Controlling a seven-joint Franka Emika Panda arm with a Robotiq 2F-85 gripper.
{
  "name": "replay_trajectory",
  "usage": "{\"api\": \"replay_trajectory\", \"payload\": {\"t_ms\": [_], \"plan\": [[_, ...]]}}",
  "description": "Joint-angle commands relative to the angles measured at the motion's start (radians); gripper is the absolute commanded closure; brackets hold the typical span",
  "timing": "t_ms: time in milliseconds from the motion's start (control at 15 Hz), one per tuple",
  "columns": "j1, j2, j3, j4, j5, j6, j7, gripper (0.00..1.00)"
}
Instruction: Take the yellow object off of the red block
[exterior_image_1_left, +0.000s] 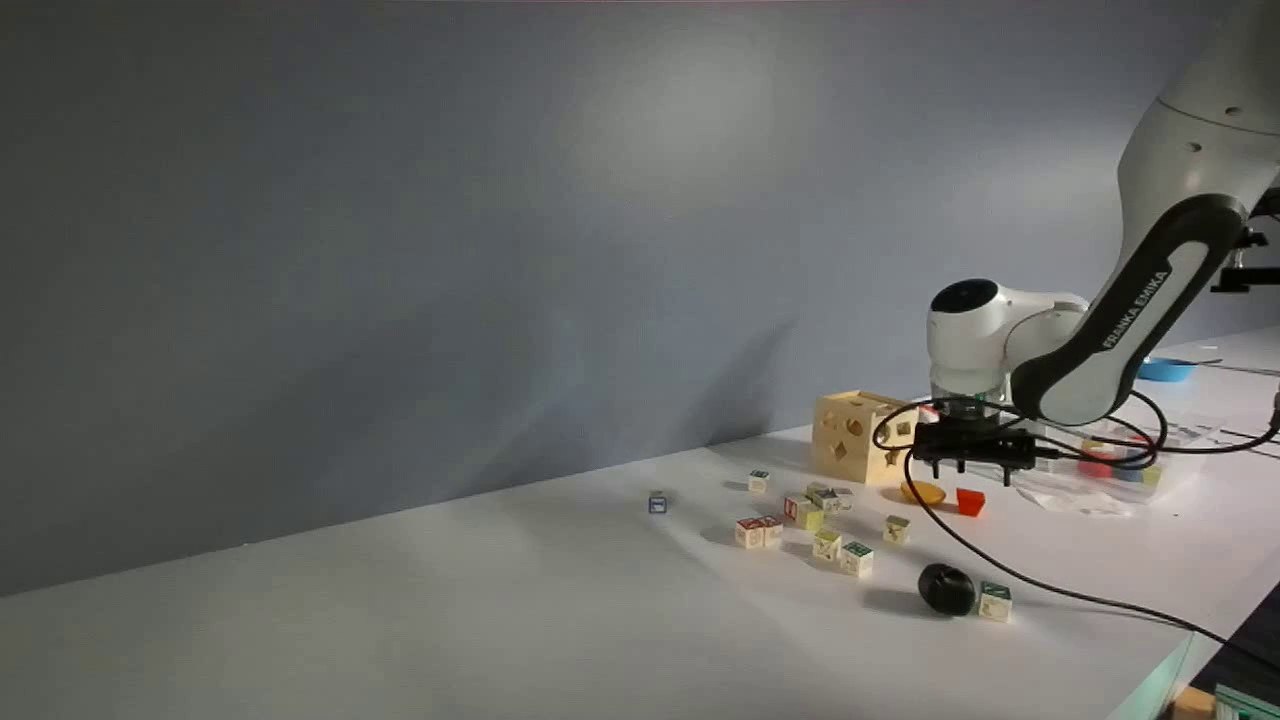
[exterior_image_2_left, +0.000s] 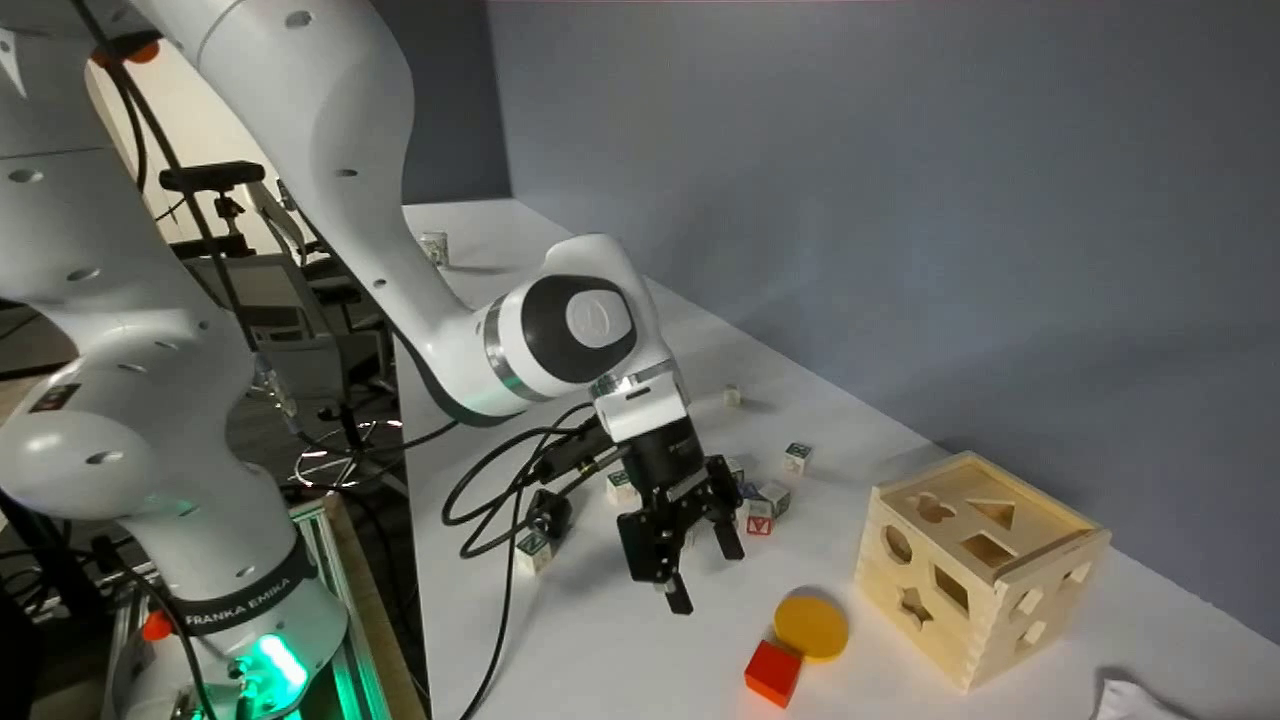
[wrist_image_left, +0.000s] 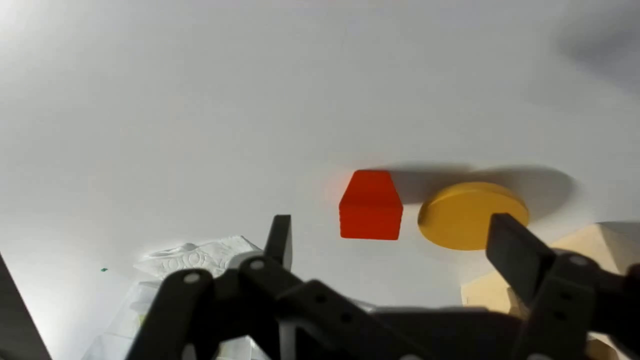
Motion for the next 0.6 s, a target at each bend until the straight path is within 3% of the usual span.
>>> {"api": "replay_trajectory", "payload": {"t_ms": [0,133,200,333,533], "plan": [[0.023,-0.116,-0.01,-0.056,0.251,-0.027,-0.27,0.0],[0.045,-0.144,-0.004,-0.087,0.377,-0.026,-0.426,0.0],[0.138,-0.171,-0.082,-0.099,0.424,-0.047,-0.504,0.0],[0.245,-0.239,-0.158,-0.116,0.515,-0.116,-0.652,0.0],[0.415,-0.371,-0.297,-0.084,0.574,-0.316,-0.862,0.0]]}}
